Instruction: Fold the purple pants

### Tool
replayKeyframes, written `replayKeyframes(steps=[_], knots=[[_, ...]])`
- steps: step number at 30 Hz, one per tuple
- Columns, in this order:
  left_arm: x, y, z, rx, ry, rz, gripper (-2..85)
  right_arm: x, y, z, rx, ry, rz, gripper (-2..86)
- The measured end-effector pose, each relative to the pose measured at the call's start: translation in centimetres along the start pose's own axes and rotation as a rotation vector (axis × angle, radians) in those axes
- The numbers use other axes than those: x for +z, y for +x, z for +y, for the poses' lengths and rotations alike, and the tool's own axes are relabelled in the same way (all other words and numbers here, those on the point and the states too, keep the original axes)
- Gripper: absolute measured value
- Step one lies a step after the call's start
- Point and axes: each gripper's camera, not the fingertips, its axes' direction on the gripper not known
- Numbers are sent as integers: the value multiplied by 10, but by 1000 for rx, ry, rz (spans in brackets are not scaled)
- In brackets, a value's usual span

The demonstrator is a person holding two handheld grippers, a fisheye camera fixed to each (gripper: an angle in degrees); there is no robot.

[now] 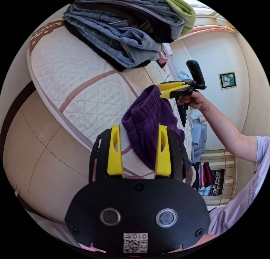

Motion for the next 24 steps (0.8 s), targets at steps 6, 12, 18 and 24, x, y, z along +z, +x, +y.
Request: replayKeyframes(steps=[6,12,18,24], knots=[[-9,23,3,10,13,-5,124,0,-7,29,-61,100,35,105],[-50,161,26,306,71,-139,98,-43,-61,127,-302,294,92,89],[-45,412,108,919,-8,-347,75,-64,-137,311,-425,407,287,85],[46,569,214,1242,-162,-218,55,-1,-176,492,-283,403,373,87]])
